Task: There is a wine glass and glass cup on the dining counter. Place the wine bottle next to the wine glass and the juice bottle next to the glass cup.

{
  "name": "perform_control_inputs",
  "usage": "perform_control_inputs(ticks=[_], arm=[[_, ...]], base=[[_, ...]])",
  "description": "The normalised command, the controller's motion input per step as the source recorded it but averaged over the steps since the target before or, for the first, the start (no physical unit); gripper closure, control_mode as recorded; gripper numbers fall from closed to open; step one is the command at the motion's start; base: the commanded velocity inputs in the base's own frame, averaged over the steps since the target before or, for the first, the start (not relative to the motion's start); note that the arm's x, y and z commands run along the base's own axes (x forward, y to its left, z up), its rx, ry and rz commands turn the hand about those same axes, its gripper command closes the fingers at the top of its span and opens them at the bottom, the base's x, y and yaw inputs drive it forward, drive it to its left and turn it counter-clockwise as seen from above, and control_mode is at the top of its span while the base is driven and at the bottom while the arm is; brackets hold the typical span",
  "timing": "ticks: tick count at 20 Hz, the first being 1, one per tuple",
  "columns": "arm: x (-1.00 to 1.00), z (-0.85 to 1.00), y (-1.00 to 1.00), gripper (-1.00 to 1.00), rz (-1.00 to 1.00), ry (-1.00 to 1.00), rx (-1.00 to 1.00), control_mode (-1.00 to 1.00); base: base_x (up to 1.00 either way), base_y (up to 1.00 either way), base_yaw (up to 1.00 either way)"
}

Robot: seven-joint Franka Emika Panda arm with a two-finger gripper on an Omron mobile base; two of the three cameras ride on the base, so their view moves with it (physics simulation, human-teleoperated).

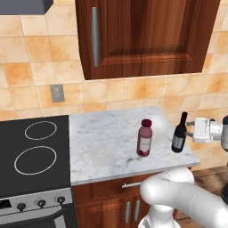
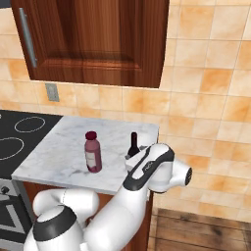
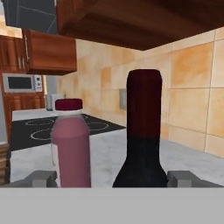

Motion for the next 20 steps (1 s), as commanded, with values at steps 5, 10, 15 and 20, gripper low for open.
perform_control_inputs(ticks=[5, 10, 15, 20], arm=[[0.2, -0.29, 0.0, -1.0, 0.0, 0.0, -0.03, -1.0], [0.05, -0.17, 0.0, -1.0, 0.0, 0.0, 0.0, -1.0], [0.11, -0.34, 0.0, -1.0, -0.01, 0.0, -0.04, -1.0], [0.07, -0.51, 0.19, -1.0, 0.0, 0.02, -0.09, -1.0]], base=[[0.0, 0.0, 0.0], [0.0, 0.0, 0.0], [0.0, 0.0, 0.0], [0.0, 0.0, 0.0]])
